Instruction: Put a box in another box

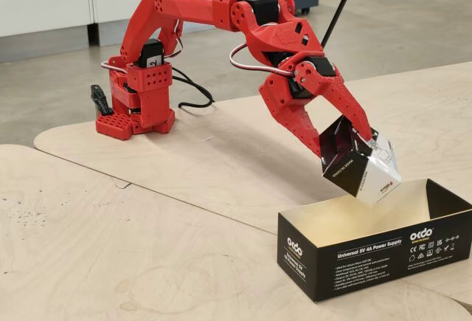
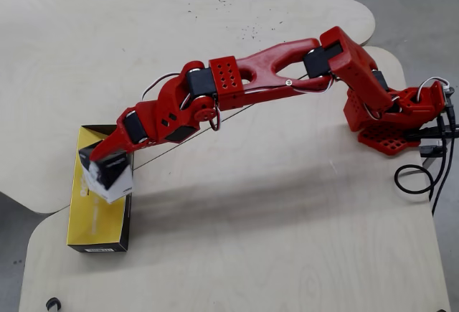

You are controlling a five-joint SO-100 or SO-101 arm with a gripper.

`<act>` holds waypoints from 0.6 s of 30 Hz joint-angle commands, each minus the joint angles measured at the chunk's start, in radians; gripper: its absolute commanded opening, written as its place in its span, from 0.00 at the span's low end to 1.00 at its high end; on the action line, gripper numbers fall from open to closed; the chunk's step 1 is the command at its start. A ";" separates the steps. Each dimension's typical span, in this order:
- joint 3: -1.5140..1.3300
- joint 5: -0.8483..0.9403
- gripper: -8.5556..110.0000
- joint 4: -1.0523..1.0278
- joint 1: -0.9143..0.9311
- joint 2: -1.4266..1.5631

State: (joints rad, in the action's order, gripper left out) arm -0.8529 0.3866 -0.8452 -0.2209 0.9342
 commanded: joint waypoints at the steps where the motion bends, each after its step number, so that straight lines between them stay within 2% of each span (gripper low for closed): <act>1: 0.006 0.023 0.41 -0.009 0.015 0.071; 4: 0.009 0.083 0.44 -0.054 0.015 0.091; 11: -0.069 0.238 0.43 -0.141 0.043 0.290; 18: -0.422 0.445 0.36 -0.264 0.066 0.719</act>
State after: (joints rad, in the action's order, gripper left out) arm -1.1520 0.7547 -1.0615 -0.1687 1.3545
